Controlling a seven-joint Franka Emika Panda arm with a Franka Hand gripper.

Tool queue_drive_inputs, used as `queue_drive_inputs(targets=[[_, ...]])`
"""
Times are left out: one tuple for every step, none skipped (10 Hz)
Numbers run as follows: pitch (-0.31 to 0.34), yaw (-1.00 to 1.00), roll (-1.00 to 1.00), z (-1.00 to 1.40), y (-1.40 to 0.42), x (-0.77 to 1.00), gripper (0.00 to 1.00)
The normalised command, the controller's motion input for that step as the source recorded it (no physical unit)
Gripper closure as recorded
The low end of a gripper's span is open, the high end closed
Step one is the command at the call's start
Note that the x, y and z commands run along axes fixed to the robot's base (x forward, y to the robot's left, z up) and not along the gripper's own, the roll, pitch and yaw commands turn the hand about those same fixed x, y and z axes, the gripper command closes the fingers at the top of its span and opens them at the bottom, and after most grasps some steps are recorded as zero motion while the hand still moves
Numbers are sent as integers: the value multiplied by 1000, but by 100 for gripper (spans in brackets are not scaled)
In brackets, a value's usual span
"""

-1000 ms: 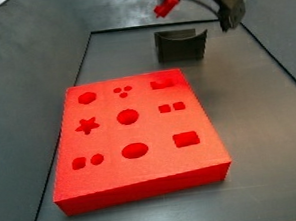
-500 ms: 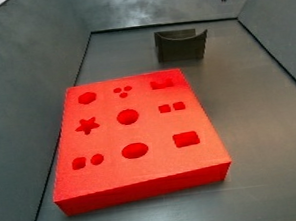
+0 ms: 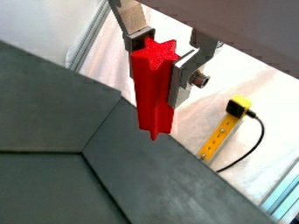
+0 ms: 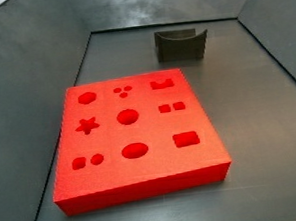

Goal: Pick up the star object. Move up. Place the star object on the fixture. Regrasp the star object. Move to above the board. Insert the star object.
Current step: Move to above the board.

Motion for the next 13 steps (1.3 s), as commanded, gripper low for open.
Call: queue_drive_inputs(targets=[[84, -9, -76, 586, 21, -66, 100], [93, 19, -76, 284, 8, -30, 100], [-123, -124, -1000, 194, -1000, -310, 100], [-131, -123, -1000, 162, -1000, -305, 100], [-141, -132, -1000, 170, -1000, -328, 100], [-142, -140, -1000, 164, -1000, -339, 100], [-142, -150, -1000, 166, -1000, -347, 100], [-137, -159, -1000, 165, -1000, -354, 100], [-128, -168, -1000, 167, -1000, -366, 100], [-124, -173, -1000, 168, -1000, -381, 100], [-122, -177, -1000, 166, -1000, -406, 100], [-126, -177, -1000, 155, -914, -400, 100], [-119, -144, -869, 82, -511, -264, 100]])
